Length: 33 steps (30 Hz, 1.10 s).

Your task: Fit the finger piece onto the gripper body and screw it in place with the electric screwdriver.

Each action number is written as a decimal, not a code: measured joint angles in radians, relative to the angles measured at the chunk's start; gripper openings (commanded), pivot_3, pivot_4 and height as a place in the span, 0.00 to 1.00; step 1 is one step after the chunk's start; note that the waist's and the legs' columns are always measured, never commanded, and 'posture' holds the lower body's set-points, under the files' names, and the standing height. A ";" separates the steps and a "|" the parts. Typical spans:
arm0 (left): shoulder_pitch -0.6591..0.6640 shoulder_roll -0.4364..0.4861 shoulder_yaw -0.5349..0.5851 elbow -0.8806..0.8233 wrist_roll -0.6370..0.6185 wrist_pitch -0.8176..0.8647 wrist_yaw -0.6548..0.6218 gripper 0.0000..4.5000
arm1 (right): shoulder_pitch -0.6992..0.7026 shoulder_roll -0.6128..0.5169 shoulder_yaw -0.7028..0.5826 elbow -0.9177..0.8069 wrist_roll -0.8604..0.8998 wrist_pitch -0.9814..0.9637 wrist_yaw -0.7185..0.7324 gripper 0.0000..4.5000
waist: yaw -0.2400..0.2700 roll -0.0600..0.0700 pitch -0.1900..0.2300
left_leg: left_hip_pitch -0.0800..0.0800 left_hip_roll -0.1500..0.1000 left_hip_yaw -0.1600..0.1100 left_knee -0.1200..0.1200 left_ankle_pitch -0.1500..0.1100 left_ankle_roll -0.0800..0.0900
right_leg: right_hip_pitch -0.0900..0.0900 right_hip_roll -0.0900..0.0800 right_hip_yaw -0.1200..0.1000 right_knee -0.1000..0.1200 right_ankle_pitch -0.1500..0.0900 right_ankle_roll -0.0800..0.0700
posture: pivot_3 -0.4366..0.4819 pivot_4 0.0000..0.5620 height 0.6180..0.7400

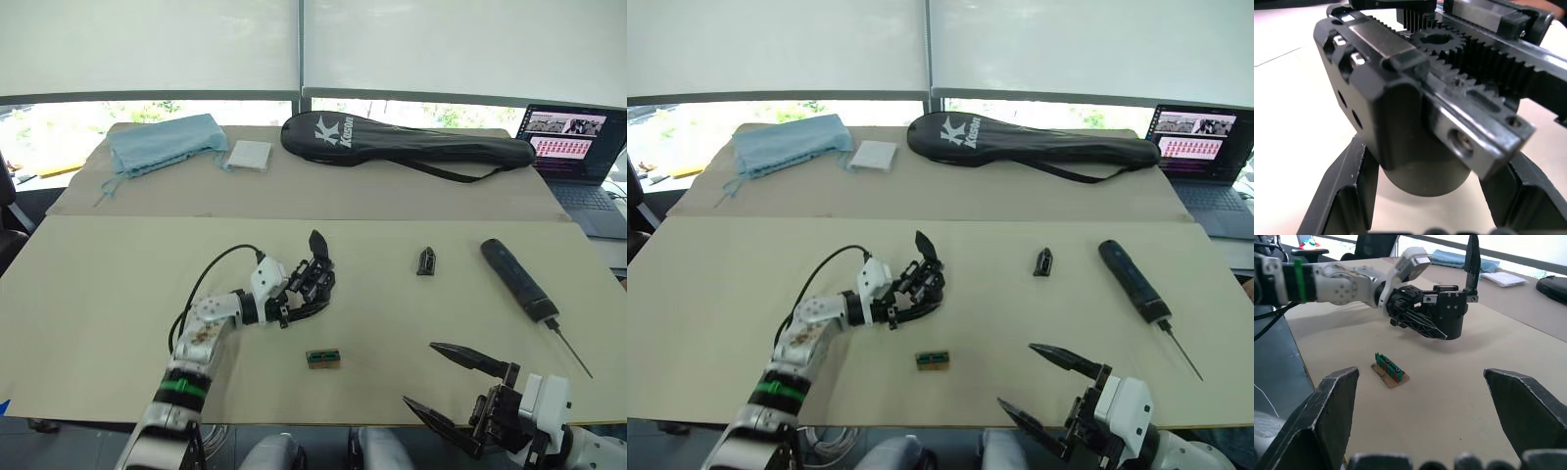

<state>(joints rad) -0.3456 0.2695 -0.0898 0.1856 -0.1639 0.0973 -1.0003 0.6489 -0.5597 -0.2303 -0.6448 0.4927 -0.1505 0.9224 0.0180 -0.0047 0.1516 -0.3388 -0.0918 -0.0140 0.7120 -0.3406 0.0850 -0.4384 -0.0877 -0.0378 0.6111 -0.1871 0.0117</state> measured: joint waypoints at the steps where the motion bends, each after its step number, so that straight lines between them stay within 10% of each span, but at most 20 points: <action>1: 0.027 -0.005 -0.004 -0.042 0.010 0.033 0.045 0.51 | 0.000 0.000 0.001 0.000 0.000 0.000 0.000 1.00 | 0.002 0.000 0.000 | 0.000 0.000 0.000 0.000 0.000 0.000 | 0.001 0.000 0.000 0.000 0.000 0.000 | 0.48 0.27 1.00; 9: 0.105 -0.048 -0.066 -0.180 0.067 0.154 0.257 0.51 | -0.006 -0.001 0.002 0.000 0.000 0.000 0.001 1.00 | 0.022 0.000 0.000 | 0.001 0.000 0.000 0.000 0.000 -0.001 | 0.001 0.000 0.000 0.001 0.000 0.000 | 0.48 0.27 1.00; 24: 0.119 0.003 -0.129 -0.199 0.095 0.121 0.282 0.51 | -0.011 -0.003 0.020 0.000 0.000 0.000 0.011 1.00 | 0.019 0.002 -0.001 | 0.002 0.000 0.000 0.000 0.000 -0.002 | 0.002 0.000 0.000 0.001 0.000 0.000 | 0.48 0.27 1.00; 27: 0.116 0.004 -0.125 -0.192 0.080 0.121 0.277 0.94 | -0.019 -0.005 0.020 0.000 0.000 0.000 0.011 1.00 | 0.020 0.002 -0.001 | 0.002 0.000 0.000 0.000 0.000 -0.002 | 0.002 0.000 0.000 0.001 0.000 0.000 | 0.48 0.27 1.00; 33: 0.102 0.070 -0.114 -0.166 0.033 0.104 0.195 0.99 | -0.038 -0.009 0.020 0.000 0.000 0.001 0.013 1.00 | 0.018 0.002 -0.001 | 0.003 0.000 0.000 0.000 0.001 -0.002 | 0.001 0.001 0.000 0.002 0.000 0.000 | 0.48 0.27 1.00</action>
<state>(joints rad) -0.2436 0.3393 -0.2040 0.0196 -0.1308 0.2011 -0.8057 0.6106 -0.5691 -0.2106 -0.6449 0.4928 -0.1497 0.9359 0.0359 -0.0025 0.1504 -0.3361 -0.0917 -0.0142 0.7116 -0.3401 0.0827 -0.4370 -0.0871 -0.0379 0.6126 -0.1871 0.0117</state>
